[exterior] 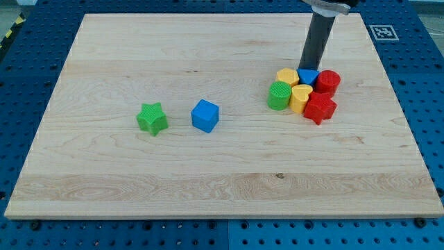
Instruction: Move the arm above the green star
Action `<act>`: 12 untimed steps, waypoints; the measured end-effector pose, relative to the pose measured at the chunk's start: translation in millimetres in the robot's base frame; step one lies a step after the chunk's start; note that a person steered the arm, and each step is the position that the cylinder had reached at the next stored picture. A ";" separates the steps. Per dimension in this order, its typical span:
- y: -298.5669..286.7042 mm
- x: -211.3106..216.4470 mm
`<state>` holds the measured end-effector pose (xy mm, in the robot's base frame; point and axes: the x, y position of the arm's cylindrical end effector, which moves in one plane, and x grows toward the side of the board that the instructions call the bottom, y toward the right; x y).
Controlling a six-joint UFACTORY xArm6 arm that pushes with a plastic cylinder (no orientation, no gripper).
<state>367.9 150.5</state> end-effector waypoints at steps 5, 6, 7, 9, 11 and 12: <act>-52.3 -55.7; -78.2 -55.8; -101.4 -55.8; -137.7 -53.8; -138.9 -2.0; -138.9 17.9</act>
<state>385.8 11.6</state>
